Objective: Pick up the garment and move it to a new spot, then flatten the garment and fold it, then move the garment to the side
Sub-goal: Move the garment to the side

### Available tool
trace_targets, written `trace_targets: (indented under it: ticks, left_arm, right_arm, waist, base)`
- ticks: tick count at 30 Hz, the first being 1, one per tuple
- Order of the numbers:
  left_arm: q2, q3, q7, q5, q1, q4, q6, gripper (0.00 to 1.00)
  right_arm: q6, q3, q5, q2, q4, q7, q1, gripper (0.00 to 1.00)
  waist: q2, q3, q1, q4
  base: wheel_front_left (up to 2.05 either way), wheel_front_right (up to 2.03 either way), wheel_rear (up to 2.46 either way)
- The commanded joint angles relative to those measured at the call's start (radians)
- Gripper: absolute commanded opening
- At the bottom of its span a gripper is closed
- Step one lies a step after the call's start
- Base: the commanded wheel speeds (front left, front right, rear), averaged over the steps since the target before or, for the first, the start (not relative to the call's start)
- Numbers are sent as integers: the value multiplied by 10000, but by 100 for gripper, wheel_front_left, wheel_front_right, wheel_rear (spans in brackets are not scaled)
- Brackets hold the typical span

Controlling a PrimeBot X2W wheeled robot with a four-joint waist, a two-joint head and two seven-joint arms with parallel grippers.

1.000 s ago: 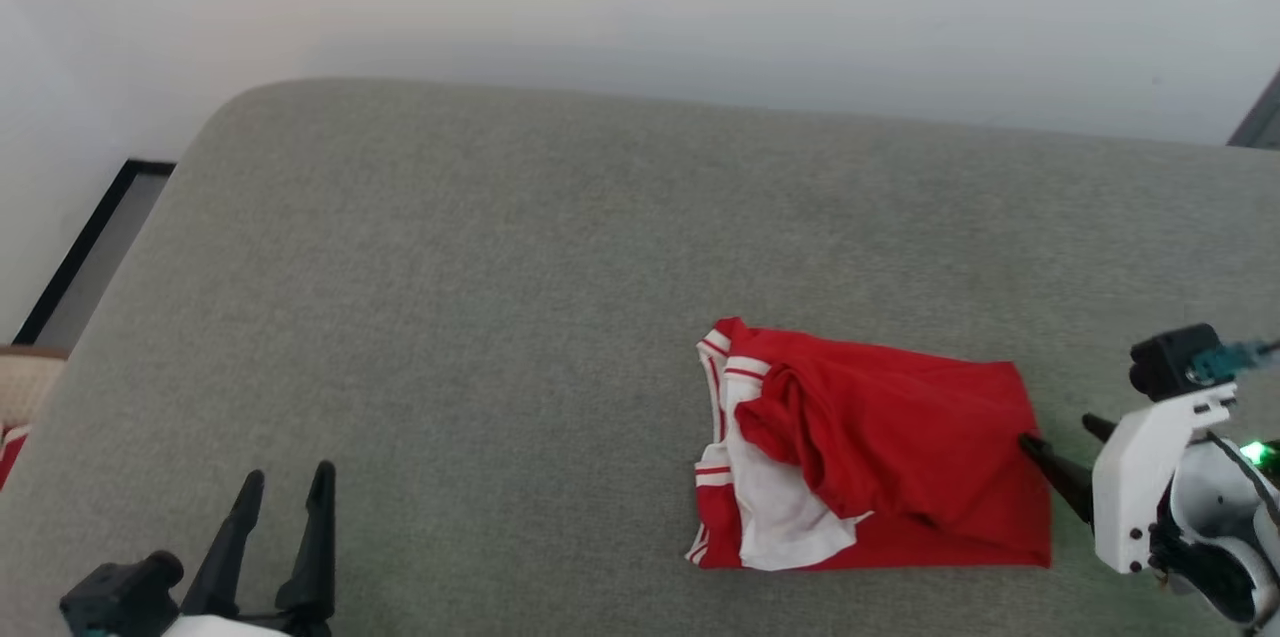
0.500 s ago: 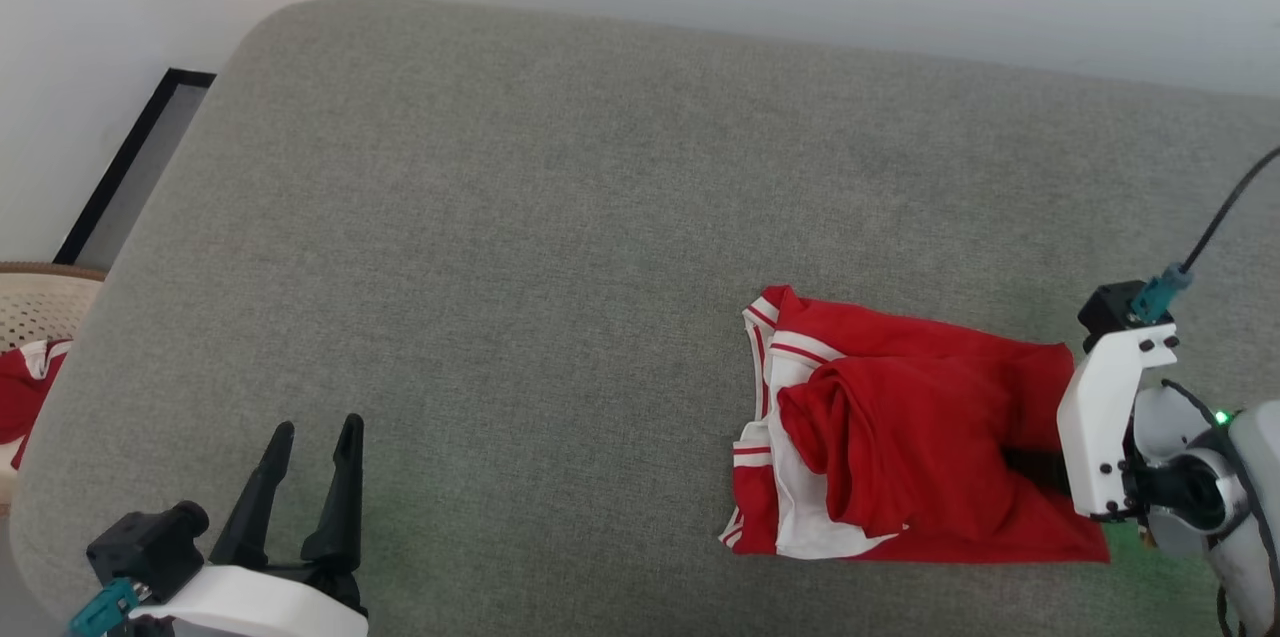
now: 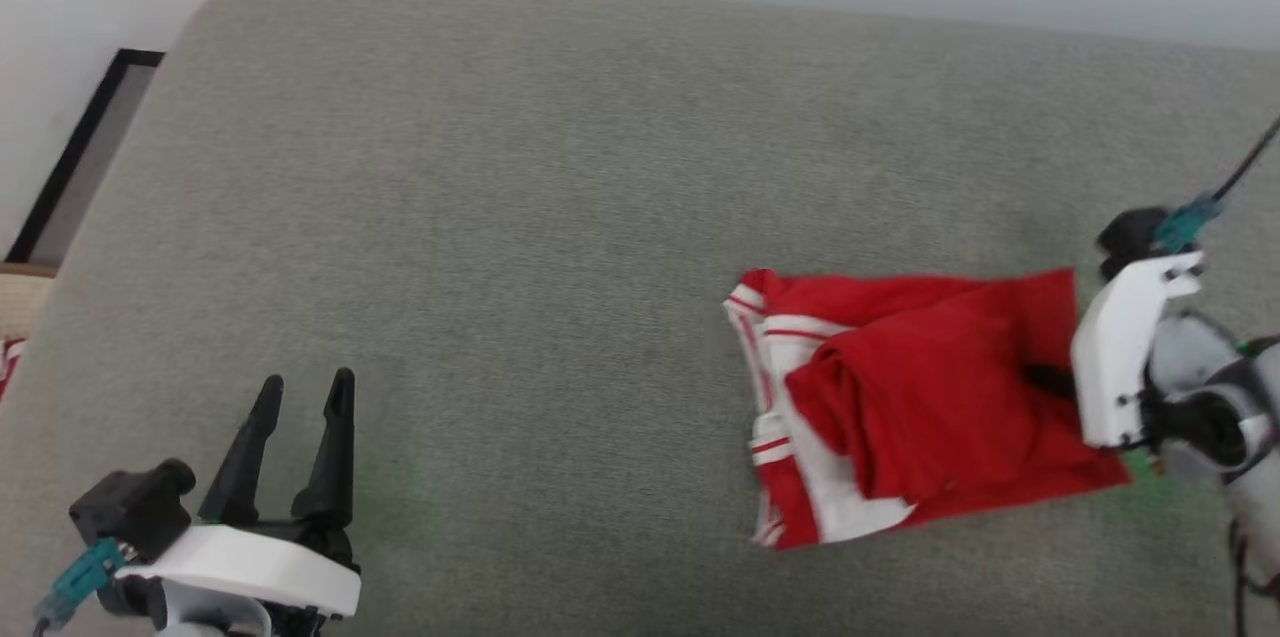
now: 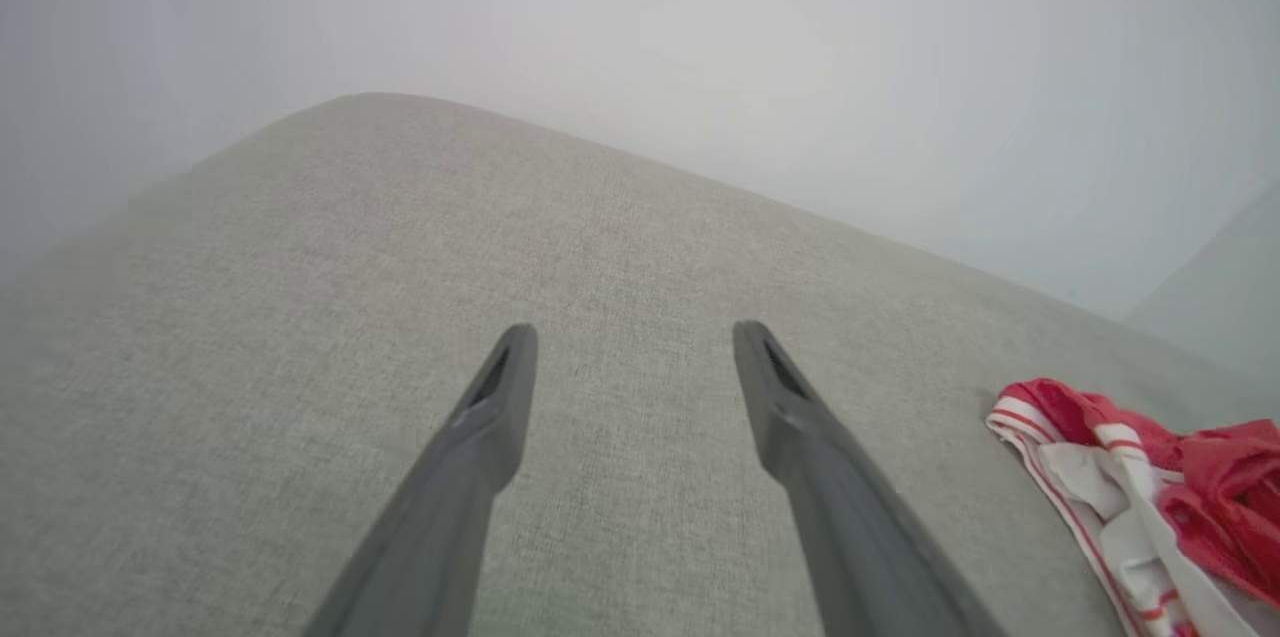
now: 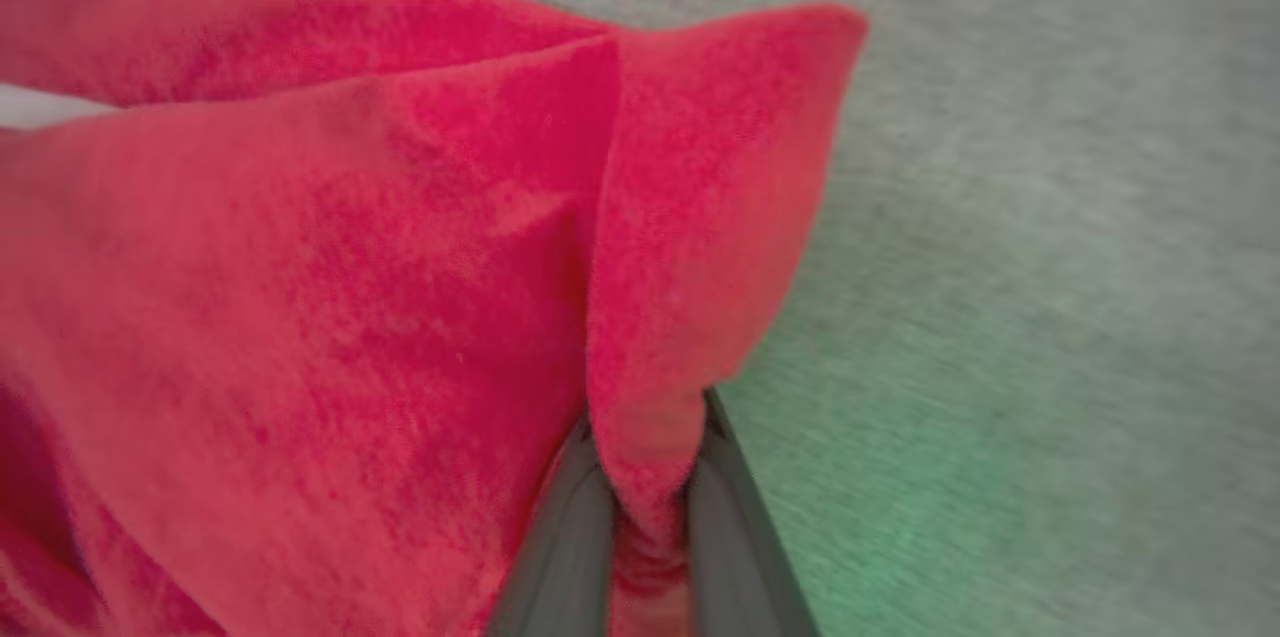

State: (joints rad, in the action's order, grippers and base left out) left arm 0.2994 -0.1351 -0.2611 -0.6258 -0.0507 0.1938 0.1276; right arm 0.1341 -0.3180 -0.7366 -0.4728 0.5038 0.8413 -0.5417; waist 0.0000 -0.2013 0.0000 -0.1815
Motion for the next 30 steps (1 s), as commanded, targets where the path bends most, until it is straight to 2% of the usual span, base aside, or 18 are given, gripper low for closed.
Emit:
trace_targets:
  ticks: [1, 5, 13, 23, 30]
  left_arm:
    - [26, -10, -50, 13, -219, -62, 31, 100]
    - [-10, 98, -50, 111, -382, -246, 31, 100]
    - [95, -309, -48, 335, -801, -433, 31, 100]
    - [353, -837, -50, 511, -1453, -665, 31, 100]
    - [555, -1248, -48, 553, -1933, -735, 31, 100]
  right_arm:
    - [-59, 128, 103, -255, 37, -121, -85, 0]
    - [-38, 391, 150, -390, -109, -616, -529, 0]
    - [-36, 406, 706, -878, -93, -1363, -1404, 0]
    - [-38, 399, 1405, -1437, 547, -2280, -2675, 0]
    - [-38, 631, 2222, -1886, 1468, -3256, -3407, 0]
  waist:
    - [0, -85, 0, 177]
    - [0, -175, 0, 599]
    - [0, -353, 0, 1550]
    - [0, -748, 0, 2652]
    - [0, -1117, 0, 2989]
  base:
    - [0, 0, 0]
    - [0, 0, 0]
    - [0, 0, 0]
    - [0, 0, 0]
    - [0, 0, 0]
